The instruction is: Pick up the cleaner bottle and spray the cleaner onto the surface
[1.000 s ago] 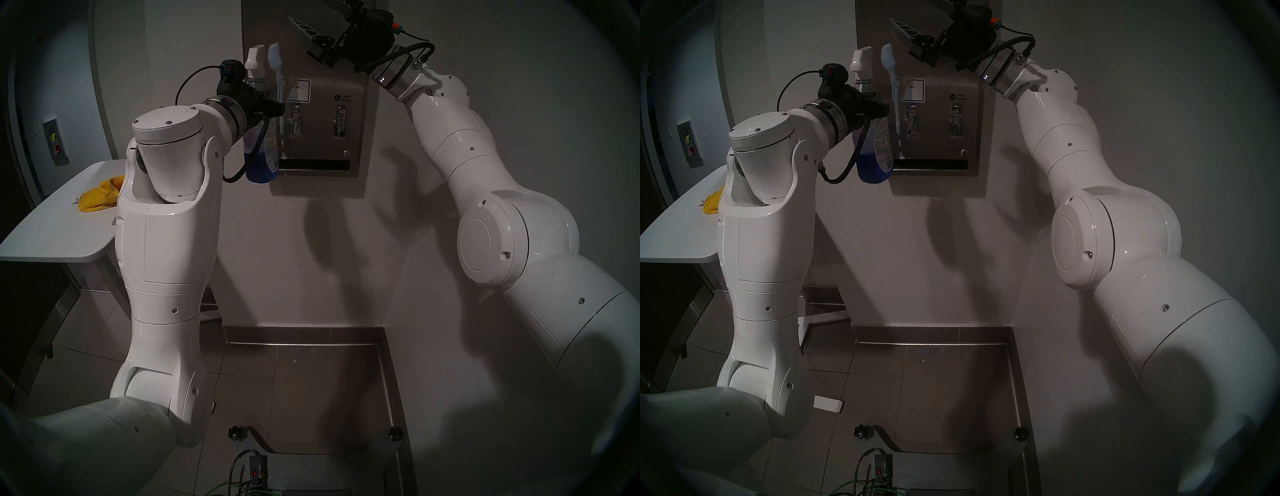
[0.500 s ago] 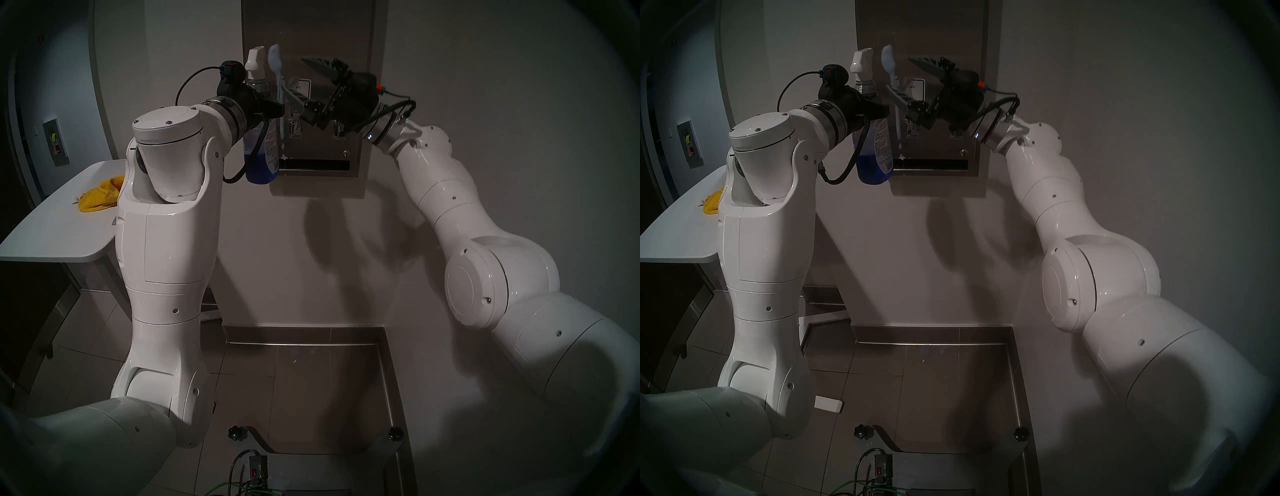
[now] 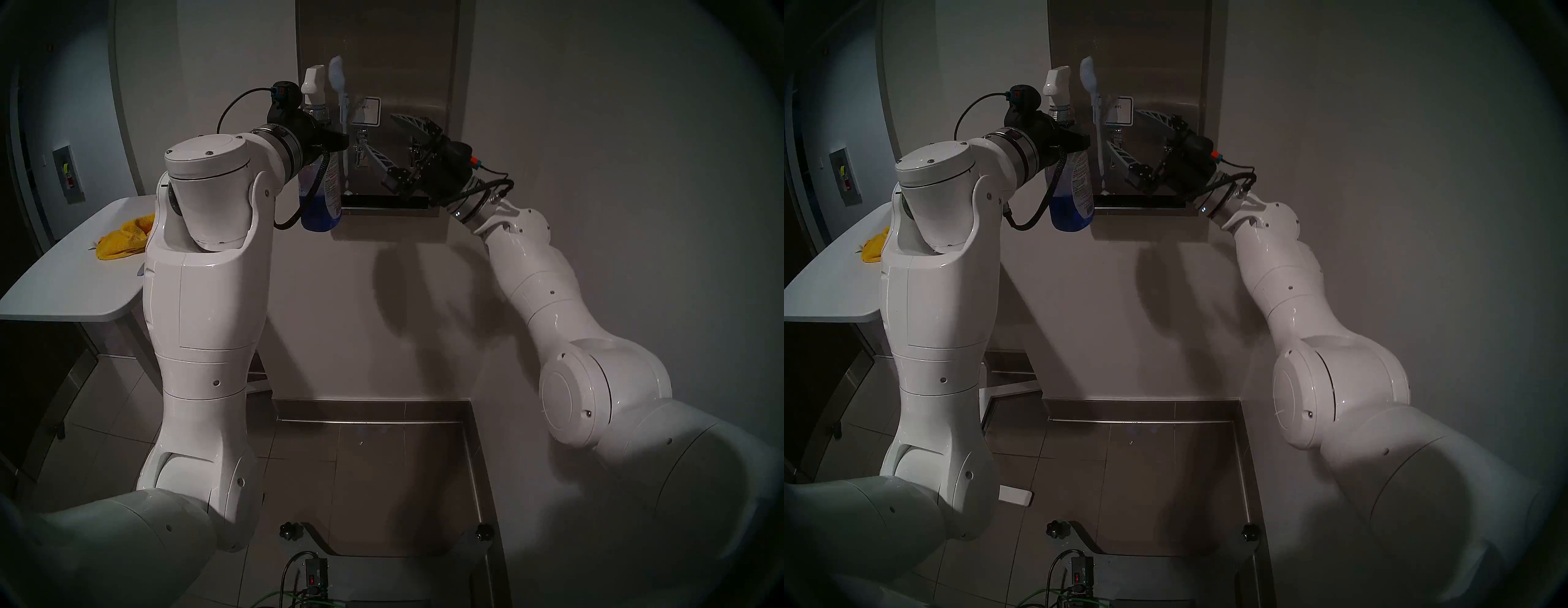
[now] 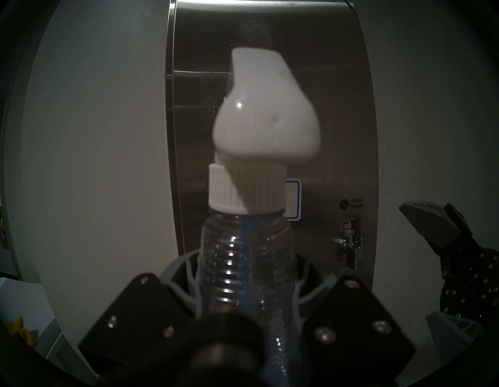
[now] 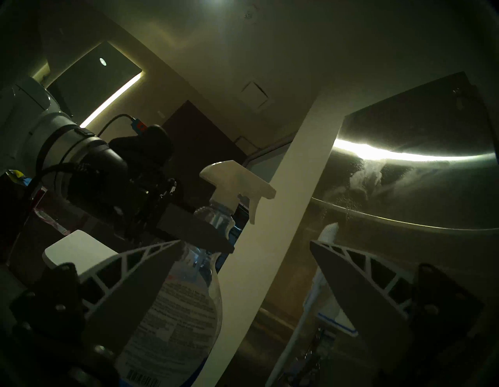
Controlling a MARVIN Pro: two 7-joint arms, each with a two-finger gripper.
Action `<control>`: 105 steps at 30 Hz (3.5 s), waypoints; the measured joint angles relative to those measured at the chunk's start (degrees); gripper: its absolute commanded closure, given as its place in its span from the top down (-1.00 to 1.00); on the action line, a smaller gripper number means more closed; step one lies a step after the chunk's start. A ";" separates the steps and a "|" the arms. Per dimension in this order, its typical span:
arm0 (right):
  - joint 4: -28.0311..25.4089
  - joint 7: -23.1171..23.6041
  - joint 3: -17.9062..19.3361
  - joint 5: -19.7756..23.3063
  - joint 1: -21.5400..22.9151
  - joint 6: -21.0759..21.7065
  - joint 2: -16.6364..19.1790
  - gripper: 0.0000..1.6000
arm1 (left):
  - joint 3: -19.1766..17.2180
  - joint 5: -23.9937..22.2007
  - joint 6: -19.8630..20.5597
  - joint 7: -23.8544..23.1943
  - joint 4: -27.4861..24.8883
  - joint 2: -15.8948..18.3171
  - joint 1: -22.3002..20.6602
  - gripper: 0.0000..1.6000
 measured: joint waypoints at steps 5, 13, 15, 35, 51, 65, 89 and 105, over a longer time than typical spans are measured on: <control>-1.02 -1.51 1.04 0.42 -4.54 -1.58 -0.26 1.00 | -0.03 0.22 0.49 -0.15 0.14 -0.06 0.33 -1.00; -2.50 -3.87 2.62 0.88 -10.06 -4.00 -0.38 1.00 | -0.07 0.47 1.07 -0.35 0.27 -0.13 0.70 -1.00; -2.85 -4.40 2.97 0.98 -11.09 -4.52 -0.39 1.00 | -0.08 0.53 1.17 -0.39 0.29 -0.14 0.76 -1.00; -8.42 -11.15 6.45 1.86 -25.63 -11.15 -1.42 1.00 | -0.27 1.21 2.30 -0.90 0.28 -0.42 1.04 -1.00; -15.78 -15.97 4.72 1.80 -37.27 -16.08 -4.53 1.00 | -0.88 2.18 2.65 -0.76 -0.11 -0.60 0.81 -1.00; -24.31 -19.65 2.77 0.76 -45.00 -19.25 -5.32 1.00 | -2.46 4.66 2.81 2.31 -1.08 0.08 0.42 -1.00; -39.28 -22.75 3.06 -4.31 -53.91 -16.62 -3.39 1.00 | -7.83 8.19 3.03 7.17 -5.82 2.93 0.80 -1.00; -48.75 -26.57 5.10 -11.52 -56.44 -2.31 -3.03 1.00 | -9.93 8.70 4.90 8.26 -9.88 3.66 2.79 -1.00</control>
